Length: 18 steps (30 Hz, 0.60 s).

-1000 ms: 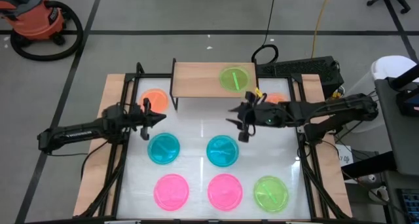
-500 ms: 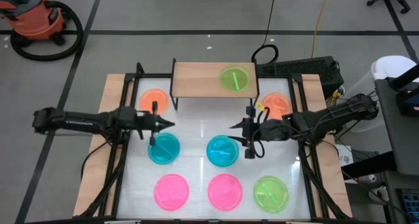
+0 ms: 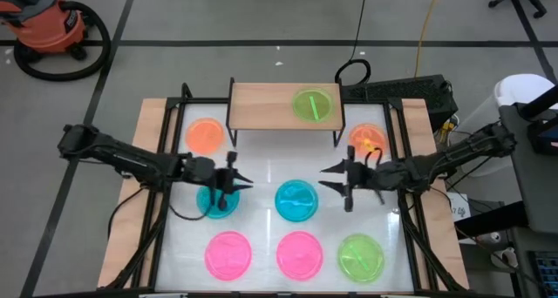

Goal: Place and stack plates onto a shelf
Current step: Stack the right blue transparent plate on the green transparent plate on the shelf

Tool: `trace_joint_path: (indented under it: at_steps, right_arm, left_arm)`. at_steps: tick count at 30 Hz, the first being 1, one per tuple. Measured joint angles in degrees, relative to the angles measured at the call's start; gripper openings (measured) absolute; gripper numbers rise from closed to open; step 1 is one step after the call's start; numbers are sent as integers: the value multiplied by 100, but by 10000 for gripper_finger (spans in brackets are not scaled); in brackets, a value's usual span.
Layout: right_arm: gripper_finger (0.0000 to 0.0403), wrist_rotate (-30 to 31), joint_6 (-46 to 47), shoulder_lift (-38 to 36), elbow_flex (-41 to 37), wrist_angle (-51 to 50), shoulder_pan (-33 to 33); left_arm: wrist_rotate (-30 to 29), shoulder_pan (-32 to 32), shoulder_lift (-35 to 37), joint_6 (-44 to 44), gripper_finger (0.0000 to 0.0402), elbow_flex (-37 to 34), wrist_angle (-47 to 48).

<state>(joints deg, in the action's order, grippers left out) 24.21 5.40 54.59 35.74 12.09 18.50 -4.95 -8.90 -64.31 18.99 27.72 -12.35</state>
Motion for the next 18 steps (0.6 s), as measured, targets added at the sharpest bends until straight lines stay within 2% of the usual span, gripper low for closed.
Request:
trace_joint_path:
  at_steps: [6, 10, 14, 18]
  right_arm:
    - [141, -26, -3, -782, -1080, 1535, 0]
    - [141, -26, -4, -1178, -1534, 2040, -2]
    - [141, -31, -20, -1416, -1749, 2127, 0]
    - [141, -28, -24, -1486, -1813, 2119, 0]
  left_arm:
    - [-177, -186, -1140, 1098, 150, 478, -281]
    - [-181, -358, -1873, 1791, 190, 760, -282]
    - [-429, -537, -2540, 2011, 211, 1069, -284]
    - [-571, -660, -3090, 2187, 213, 1392, -275]
